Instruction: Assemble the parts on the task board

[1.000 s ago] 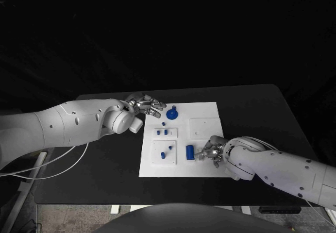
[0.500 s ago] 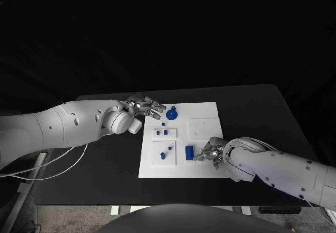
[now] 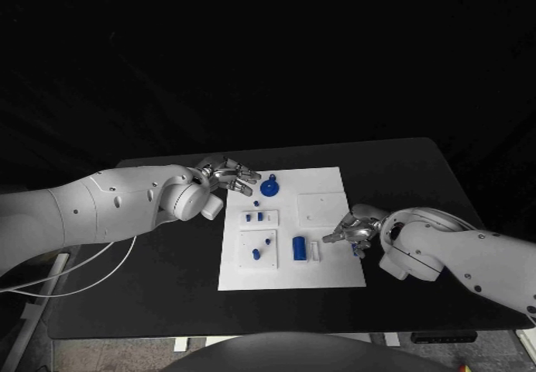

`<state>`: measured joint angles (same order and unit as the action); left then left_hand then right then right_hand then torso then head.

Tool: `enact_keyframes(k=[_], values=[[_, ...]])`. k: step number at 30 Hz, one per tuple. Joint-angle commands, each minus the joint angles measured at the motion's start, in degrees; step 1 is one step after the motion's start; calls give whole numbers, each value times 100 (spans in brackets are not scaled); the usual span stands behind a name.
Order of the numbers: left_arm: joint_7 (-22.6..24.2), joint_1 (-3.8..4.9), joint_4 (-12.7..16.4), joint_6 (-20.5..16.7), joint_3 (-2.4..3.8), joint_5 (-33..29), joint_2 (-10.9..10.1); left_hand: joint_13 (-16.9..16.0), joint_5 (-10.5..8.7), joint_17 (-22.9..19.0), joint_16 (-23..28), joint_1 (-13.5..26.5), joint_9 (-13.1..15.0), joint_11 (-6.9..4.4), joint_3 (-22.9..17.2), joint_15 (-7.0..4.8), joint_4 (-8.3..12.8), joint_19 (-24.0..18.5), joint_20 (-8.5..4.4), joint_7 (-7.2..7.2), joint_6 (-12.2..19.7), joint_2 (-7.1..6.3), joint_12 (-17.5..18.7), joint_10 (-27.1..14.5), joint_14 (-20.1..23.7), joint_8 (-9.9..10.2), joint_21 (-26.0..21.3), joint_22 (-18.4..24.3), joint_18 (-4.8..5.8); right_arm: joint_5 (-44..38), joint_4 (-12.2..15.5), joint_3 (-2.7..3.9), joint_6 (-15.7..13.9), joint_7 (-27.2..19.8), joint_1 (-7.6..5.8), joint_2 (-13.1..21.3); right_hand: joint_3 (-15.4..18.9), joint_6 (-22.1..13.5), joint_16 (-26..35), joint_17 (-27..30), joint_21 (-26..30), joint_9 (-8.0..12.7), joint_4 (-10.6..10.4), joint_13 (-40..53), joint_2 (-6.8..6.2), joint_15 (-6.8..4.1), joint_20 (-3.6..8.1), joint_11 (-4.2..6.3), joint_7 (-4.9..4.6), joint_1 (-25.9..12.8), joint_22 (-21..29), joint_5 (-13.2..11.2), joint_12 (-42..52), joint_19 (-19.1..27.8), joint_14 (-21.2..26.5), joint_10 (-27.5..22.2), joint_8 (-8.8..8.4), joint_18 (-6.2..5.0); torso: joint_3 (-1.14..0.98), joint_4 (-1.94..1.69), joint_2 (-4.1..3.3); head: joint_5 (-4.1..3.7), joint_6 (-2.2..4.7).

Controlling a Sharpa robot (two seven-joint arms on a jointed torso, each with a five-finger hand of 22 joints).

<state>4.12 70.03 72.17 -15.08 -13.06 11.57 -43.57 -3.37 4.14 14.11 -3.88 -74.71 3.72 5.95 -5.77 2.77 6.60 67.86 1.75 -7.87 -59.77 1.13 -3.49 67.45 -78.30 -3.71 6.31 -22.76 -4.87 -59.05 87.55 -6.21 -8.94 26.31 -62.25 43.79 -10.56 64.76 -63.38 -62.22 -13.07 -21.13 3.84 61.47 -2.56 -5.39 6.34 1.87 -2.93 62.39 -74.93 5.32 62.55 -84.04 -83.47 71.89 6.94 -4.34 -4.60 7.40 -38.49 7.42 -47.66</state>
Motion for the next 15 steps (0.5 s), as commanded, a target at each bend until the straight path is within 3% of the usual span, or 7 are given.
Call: enact_keyframes(k=[1, 6, 7, 9, 10, 12, 15], values=[[68, 3, 0, 46, 4, 16, 21, 1, 15, 1, 26, 61, 1, -14, -42, 2, -1, -24, 4, 12, 19, -9, 15, -18, 38, -1, 22, 8, 110, 179, 75, 4, 405, -398, -92, 152, 131, -140, 51, 23, -1, -545, -24, 12, -30, -20, 31, 32, 46, 109, -10, -32, 4, 28, 16, 12, 214, 19, -7, 10, -1, -49, 44], [66, 2, -15, 66, 4, 9, 42, 1, 15, 1, 26, 61, 1, -14, -42, 2, -1, -24, 4, 12, 19, -9, 15, -18, 38, -1, 22, 8, 110, 82, 137, 10, 575, -385, -193, 412, 65, -374, 66, 22, 5, -2087, -80, 28, -133, -61, 66, 100, 165, 193, -9, -15, -2, 34, 14, 0, 777, 56, -34, 23, 5, -107, 67], [66, 2, -19, 68, 4, 8, 45, 1, 15, 1, 26, 61, 1, -14, -42, 2, -1, -24, 4, 12, 19, -9, 15, -18, 38, -1, 22, 8, 110, 40, 137, 11, 593, -372, -202, 450, 30, -482, 67, 19, 4, -2571, -100, 25, -152, -78, 80, 111, 209, 196, -9, -14, -11, 30, 13, -3, 924, 70, -30, 24, 4, -112, 68], [66, 2, -26, 75, 3, 5, 51, 1, 15, 1, 26, 61, 1, -14, -42, 2, -1, -24, 4, 12, 19, -9, 15, -18, 38, -1, 22, 8, 110, -123, 107, 11, 616, -329, -222, 553, -111, -545, 74, 19, 7, -3105, -203, 9, -187, -80, 92, 123, 207, 153, -7, -31, -33, 30, 12, -16, 900, 83, -32, 25, 6, -148, 82], [66, 1, -28, 78, 3, 4, 53, 1, 15, 1, 26, 61, 1, -14, -42, 2, -1, -24, 4, 12, 19, -9, 15, -18, 38, -1, 22, 8, 110, -191, 85, 11, 618, -304, -227, 593, -297, -498, 76, 16, 10, -3378, -320, 8, -280, -78, 89, 119, 202, 138, -3, -37, -34, 27, 12, -15, 678, 83, -33, 27, 6, -154, 85], [65, 1, -30, 88, 3, 1, 56, 1, 16, 4, 25, 75, 2, -13, -41, 3, -6, -26, 7, 12, 25, -1, 14, -23, 41, -1, 26, 19, 111, -289, 42, 11, 622, -256, -234, 660, -310, -492, 89, 26, 14, -3308, -379, -40, -252, -68, 82, 101, 177, 96, 0, -36, -84, 31, 15, -51, 515, 77, -33, 29, 5, -179, 93], [65, 1, -35, 100, 3, -3, 61, 1, 16, 4, 25, 75, 2, -13, -41, 3, -6, -26, 7, 12, 25, -1, 14, -23, 41, -1, 26, 19, 111, -458, -35, 10, 623, -142, -240, 742, -488, -446, 98, 33, 15, -2776, -491, -95, -317, -29, 44, 47, 86, 11, 3, -175, -125, 28, 16, -77, 105, 38, -25, 21, 1, -207, 99]])
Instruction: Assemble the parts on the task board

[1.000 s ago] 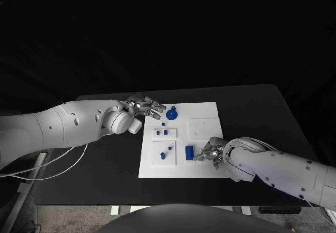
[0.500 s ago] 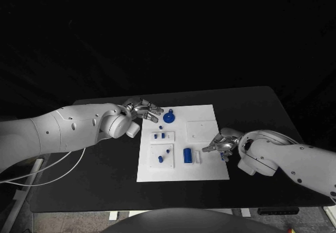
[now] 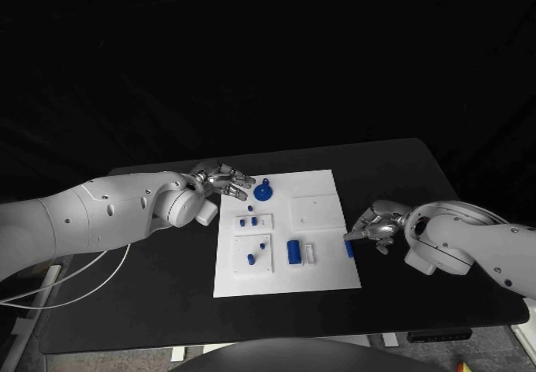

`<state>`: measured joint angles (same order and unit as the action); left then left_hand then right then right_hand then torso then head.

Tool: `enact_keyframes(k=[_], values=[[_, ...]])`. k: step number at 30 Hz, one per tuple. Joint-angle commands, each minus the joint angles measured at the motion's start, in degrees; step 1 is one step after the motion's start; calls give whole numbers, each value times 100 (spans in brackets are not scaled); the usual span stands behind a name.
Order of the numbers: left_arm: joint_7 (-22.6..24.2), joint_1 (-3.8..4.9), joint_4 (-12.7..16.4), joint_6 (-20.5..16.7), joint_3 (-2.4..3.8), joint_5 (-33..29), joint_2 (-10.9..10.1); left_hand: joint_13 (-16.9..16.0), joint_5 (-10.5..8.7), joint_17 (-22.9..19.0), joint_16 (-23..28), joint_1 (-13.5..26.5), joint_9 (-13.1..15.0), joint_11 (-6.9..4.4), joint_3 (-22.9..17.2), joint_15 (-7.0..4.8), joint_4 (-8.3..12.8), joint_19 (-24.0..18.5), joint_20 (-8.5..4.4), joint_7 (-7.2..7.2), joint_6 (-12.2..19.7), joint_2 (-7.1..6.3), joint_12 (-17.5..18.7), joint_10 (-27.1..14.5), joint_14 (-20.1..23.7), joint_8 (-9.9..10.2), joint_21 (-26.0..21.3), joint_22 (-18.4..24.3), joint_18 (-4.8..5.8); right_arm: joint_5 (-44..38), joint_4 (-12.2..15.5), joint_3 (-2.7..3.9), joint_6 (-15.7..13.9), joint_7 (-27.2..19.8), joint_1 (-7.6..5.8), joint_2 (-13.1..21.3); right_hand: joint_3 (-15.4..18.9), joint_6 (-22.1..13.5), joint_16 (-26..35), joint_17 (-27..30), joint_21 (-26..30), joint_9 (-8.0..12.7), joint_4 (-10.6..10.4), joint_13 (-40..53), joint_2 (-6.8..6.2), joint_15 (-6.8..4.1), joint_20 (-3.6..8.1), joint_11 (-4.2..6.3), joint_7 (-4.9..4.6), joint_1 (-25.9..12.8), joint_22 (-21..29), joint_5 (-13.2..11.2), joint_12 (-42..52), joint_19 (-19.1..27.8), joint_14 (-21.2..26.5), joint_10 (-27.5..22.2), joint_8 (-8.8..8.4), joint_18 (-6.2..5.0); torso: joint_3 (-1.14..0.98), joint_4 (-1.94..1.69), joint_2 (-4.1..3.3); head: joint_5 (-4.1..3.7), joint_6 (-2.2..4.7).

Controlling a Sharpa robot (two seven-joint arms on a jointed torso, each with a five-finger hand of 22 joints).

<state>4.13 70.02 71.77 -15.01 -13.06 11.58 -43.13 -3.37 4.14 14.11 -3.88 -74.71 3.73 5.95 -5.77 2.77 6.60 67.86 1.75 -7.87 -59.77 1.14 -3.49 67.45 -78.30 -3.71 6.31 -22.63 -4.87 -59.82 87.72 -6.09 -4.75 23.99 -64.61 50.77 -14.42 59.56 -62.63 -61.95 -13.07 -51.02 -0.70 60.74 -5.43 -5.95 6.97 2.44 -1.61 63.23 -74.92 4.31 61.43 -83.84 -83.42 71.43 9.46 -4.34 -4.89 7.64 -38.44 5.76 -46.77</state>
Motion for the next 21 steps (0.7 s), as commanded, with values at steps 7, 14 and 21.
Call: enact_keyframes(k=[7, 14, 21], values=[[62, 1, 0, 120, 3, -7, 30, 1, 14, 5, 26, 83, 1, -13, -40, 5, -13, -29, 8, 11, 26, 6, 14, -24, 44, -1, 25, 9, 111, -759, -238, -20, 242, 483, -5, 67, -558, 195, -5, -60, 19, 180, -378, -31, -360, -12, 30, 26, -4, -224, -1, -154, -27, -13, 8, 4, -110, 79, 19, -18, -8, -86, 22], [63, 1, -2, 140, 3, -14, 36, 1, 14, 5, 26, 83, 1, -13, -40, 5, -13, -29, 8, 11, 26, 6, 14, -24, 44, -1, 25, 9, 111, -837, -458, -70, 165, 771, 80, -102, -584, 178, -3, -78, 29, 234, -533, -33, -362, -5, 28, 16, -16, -377, 1, -153, -45, -18, 3, -5, -177, 83, 18, -32, -9, -111, 19], [57, 0, -5, 151, 3, -17, 26, 1, 14, 8, 26, 87, 1, -11, -36, 7, -19, -30, 10, 10, 33, 12, 14, -29, 50, -1, 27, 24, 111, -850, -642, -87, 124, 865, 247, -293, -539, 142, 15, -108, 49, 1588, -857, -59, -446, 72, -40, -85, -163, -511, -8, -163, -97, -28, -5, -38, -473, 20, 28, -28, -8, -83, -18]])
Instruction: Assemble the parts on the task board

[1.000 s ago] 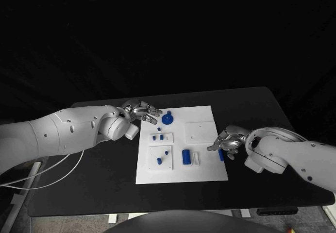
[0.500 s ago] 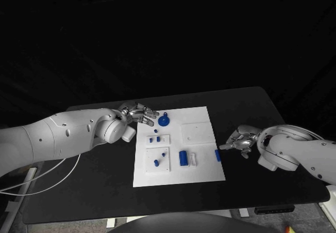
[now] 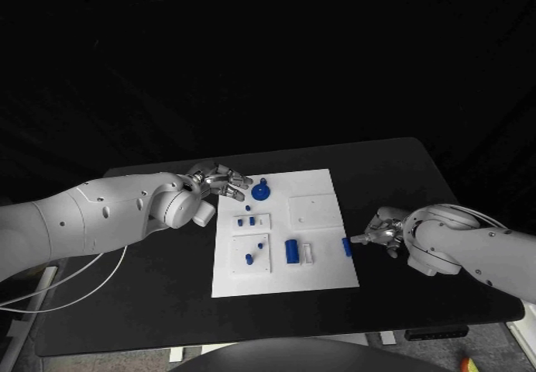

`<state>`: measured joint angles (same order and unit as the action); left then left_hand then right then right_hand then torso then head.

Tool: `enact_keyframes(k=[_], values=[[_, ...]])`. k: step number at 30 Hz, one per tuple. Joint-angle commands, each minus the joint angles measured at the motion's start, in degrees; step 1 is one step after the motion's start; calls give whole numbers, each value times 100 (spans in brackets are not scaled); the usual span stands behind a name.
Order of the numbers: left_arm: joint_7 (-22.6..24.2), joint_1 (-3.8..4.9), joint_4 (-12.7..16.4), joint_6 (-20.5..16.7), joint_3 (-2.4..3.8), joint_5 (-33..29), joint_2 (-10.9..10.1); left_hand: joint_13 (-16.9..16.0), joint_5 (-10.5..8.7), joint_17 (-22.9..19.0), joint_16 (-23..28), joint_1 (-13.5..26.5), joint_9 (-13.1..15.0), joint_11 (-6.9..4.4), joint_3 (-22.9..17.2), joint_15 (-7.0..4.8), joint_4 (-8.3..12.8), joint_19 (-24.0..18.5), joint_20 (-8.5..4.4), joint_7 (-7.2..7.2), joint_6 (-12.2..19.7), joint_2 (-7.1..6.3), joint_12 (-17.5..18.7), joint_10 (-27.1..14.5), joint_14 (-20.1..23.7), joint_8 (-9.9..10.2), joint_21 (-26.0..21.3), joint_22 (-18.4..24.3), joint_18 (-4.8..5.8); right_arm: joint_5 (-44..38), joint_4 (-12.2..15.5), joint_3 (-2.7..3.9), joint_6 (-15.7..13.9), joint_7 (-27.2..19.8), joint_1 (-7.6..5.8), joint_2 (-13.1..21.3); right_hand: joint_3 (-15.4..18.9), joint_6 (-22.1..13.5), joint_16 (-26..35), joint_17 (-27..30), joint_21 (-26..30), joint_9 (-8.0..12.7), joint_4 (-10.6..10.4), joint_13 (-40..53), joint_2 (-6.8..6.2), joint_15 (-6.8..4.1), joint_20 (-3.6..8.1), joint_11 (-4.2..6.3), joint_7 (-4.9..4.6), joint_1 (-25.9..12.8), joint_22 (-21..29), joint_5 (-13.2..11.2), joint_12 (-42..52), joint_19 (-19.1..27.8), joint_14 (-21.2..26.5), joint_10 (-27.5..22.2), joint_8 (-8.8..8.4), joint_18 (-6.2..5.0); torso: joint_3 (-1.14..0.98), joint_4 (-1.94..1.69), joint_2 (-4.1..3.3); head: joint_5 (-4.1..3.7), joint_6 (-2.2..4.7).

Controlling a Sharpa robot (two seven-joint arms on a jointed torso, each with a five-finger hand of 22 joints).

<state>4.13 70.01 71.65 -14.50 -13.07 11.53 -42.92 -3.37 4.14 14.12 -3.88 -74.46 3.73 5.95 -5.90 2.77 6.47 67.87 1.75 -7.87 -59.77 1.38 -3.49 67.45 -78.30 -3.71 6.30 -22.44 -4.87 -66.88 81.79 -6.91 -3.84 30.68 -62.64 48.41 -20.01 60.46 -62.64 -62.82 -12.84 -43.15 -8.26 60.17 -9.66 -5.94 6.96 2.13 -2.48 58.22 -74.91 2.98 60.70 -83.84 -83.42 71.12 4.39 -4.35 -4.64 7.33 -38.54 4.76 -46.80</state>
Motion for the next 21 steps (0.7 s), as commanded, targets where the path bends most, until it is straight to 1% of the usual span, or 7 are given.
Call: enact_keyframes(k=[1, 4, 8, 13, 16, 21], values=[[56, 1, 8, 103, 4, -12, 4, 1, 14, 7, 26, 62, 1, -12, -23, 7, -6, -30, 10, 10, 33, -13, 14, -29, 50, -1, 28, 5, 111, -143, -68, -7, 33, 202, 71, -82, 40, 83, 19, -34, 30, 1351, -147, 1, -34, 82, -63, -62, -89, 20, -16, -24, -28, -32, -7, -9, 127, -8, 5, 1, 1, 18, -18], [54, 1, 10, 115, 4, -13, 4, 1, 14, 7, 26, 62, 1, -12, -23, 7, -6, -30, 10, 10, 33, -13, 14, -29, 50, -1, 28, 5, 111, -144, -122, -10, 35, 212, 122, -157, 49, 74, 21, -39, 36, 1384, -151, -1, -27, 65, -47, -50, -86, -23, -17, -22, -32, -27, -6, -11, 107, 0, 5, 5, 0, 24, -23], [48, 1, 12, 133, 4, -13, 3, 1, 14, 7, 26, 62, 1, -12, -23, 7, -6, -30, 10, 10, 33, -13, 14, -29, 50, -1, 28, 5, 111, -143, -166, -12, 48, 219, 186, -249, 53, 105, 2, -61, 35, 1401, -170, 9, -32, 60, -39, -44, -77, -53, -20, -22, -21, -36, -13, 1, 115, 7, -2, 9, 2, 31, -33], [45, 1, 14, 146, 4, -13, 1, 0, 13, 11, 25, 65, 1, -9, -14, 8, -12, -32, 13, 8, 40, -11, 14, -36, 52, -1, 29, 22, 112, -143, -225, -13, 52, 216, 233, -364, 63, 133, -11, -76, 33, 1390, -167, 19, -18, 55, -35, -37, -66, -53, -24, -22, -11, -42, -15, 11, 135, 10, -5, 9, 2, 30, -34], [43, 1, 13, 154, 4, -13, 2, 0, 13, 11, 25, 65, 1, -9, -14, 8, -12, -32, 13, 8, 40, -11, 14, -36, 52, -1, 29, 22, 112, -144, -274, -13, 40, 212, 248, -422, 71, 126, -13, -83, 33, 1382, -150, 19, 9, 53, -31, -36, -66, -45, -28, -22, -14, -42, -12, 9, 139, 14, -5, 7, 2, 34, -27], [41, 1, 9, 165, 4, -13, 4, 0, 13, 11, 25, 65, 1, -9, -14, 8, -12, -32, 13, 8, 40, -11, 14, -36, 52, -1, 29, 22, 112, -151, -366, -13, 39, 202, 270, -517, 85, 119, -7, -92, 40, 1370, -28, 29, 106, 55, -31, -38, -69, -26, -35, -22, -12, -39, -13, 5, 144, 17, -2, 10, 5, 41, -35]])
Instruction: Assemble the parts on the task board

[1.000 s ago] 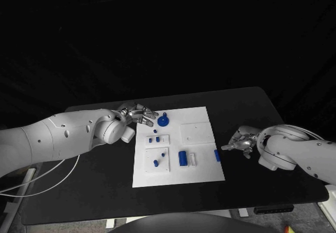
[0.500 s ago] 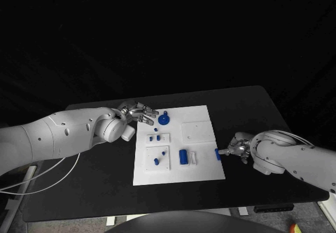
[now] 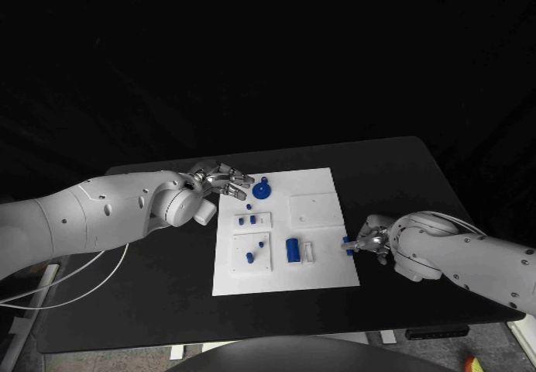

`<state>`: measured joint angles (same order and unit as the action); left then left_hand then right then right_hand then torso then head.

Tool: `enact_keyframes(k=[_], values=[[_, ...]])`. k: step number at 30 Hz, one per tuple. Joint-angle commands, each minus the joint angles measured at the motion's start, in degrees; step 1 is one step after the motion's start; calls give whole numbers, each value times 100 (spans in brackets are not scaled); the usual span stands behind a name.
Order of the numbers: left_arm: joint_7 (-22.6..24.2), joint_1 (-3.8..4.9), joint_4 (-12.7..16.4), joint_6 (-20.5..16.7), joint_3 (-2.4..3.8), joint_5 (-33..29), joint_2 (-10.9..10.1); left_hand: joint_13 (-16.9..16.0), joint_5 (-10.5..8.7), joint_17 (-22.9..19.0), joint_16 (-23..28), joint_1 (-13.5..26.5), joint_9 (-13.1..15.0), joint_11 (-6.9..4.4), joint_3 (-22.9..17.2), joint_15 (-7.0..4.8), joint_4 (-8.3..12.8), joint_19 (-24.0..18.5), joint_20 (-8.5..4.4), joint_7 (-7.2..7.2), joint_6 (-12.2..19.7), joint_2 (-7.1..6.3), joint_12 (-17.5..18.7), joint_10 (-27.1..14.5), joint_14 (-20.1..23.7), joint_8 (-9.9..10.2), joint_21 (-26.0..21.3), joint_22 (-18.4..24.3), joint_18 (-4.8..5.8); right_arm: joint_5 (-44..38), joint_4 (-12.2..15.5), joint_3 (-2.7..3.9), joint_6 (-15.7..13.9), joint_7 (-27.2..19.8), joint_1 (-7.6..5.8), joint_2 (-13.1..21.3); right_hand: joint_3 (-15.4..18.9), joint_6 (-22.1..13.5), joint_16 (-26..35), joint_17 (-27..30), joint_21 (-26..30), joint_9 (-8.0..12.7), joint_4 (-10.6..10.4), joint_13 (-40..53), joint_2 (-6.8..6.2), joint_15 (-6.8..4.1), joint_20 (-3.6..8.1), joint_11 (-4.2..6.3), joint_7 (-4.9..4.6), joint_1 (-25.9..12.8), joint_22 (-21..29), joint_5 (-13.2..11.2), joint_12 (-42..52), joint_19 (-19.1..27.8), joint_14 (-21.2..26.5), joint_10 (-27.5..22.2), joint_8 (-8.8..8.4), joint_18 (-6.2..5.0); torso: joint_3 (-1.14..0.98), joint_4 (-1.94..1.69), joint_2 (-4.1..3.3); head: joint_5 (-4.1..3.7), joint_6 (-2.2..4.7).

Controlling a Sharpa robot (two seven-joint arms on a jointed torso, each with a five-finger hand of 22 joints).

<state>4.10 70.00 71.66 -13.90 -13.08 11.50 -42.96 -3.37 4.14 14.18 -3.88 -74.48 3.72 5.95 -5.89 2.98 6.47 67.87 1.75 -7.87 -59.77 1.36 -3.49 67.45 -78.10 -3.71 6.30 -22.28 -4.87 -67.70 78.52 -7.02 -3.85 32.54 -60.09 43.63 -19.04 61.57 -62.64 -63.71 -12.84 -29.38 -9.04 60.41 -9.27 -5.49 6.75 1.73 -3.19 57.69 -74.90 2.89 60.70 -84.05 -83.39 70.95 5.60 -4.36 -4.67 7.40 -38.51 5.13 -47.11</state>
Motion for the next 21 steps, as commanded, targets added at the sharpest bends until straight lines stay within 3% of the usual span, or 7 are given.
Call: enact_keyframes(k=[1, 9, 13, 16, 19, 21], values=[[45, 2, 8, 107, 5, -11, 10, 0, 13, 5, 25, 67, 1, -9, -14, -12, -12, -32, 13, 8, 40, -9, 14, -36, 31, -1, 29, 5, 111, -72, -58, -2, 41, 15, 20, -60, -13, 8, -6, -5, 41, -6, 91, 7, 100, 9, -10, 2, 0, 45, -36, -12, -10, -18, -16, 24, 24, 17, 2, 3, 1, 3, -9], [45, 2, 6, 115, 5, -11, 11, 0, 13, 5, 25, 67, 1, -9, -14, -12, -12, -32, 13, 8, 40, -9, 14, -36, 31, -1, 29, 5, 111, -118, -175, -6, -21, -9, 78, -191, -85, 3, 0, -4, 45, 3, 423, 10, 431, 6, -10, 10, 9, 252, -38, -12, -9, -16, -16, 23, 19, 17, -2, 1, -1, 0, -22], [43, 2, 6, 114, 5, -11, 6, 1, 12, 10, 24, 68, 1, -7, -5, -11, -21, -31, 15, 7, 45, 1, 14, -41, 33, -1, 33, 27, 111, -126, -217, -7, -62, -34, 90, -225, -293, 7, 12, 3, 46, 15, 795, 12, 760, -15, 3, 40, 38, 520, -39, -10, -12, -15, -14, 22, 16, 23, -1, 0, -2, -1, -37], [42, 2, 6, 115, 5, -11, 3, 1, 12, 10, 24, 68, 1, -7, -5, -11, -21, -31, 15, 7, 45, 1, 14, -41, 33, -1, 33, 27, 111, -126, -233, -7, -79, -51, 93, -234, -429, 35, 14, 2, 46, 29, 1053, 11, 898, -23, 13, 54, 53, 513, -41, -9, -18, -14, -16, 22, 19, 35, 2, 5, 4, 5, -44], [40, 2, 7, 117, 5, -11, 0, 1, 12, 10, 24, 68, 1, -7, -5, -11, -21, -31, 15, 7, 45, 1, 14, -41, 33, -1, 33, 27, 111, -103, -247, -7, -98, -72, 96, -239, -708, 85, 28, 7, 48, 34, 1519, 3, 1022, -32, 30, 64, 68, 190, -46, -11, -39, -12, -21, 23, 45, 63, 3, 8, 3, 9, -49], [40, 2, 8, 120, 5, -11, -2, 1, 12, 10, 24, 68, 1, -7, -5, -11, -21, -31, 15, 7, 45, 1, 14, -41, 33, -1, 33, 27, 111, -74, -250, -7, -100, -84, 97, -241, -762, 105, 34, 11, 48, 23, 1576, 0, 1038, -32, 30, 76, 89, 172, -47, -10, -41, -13, -18, 30, 62, 66, 3, 8, 3, 12, -50]])
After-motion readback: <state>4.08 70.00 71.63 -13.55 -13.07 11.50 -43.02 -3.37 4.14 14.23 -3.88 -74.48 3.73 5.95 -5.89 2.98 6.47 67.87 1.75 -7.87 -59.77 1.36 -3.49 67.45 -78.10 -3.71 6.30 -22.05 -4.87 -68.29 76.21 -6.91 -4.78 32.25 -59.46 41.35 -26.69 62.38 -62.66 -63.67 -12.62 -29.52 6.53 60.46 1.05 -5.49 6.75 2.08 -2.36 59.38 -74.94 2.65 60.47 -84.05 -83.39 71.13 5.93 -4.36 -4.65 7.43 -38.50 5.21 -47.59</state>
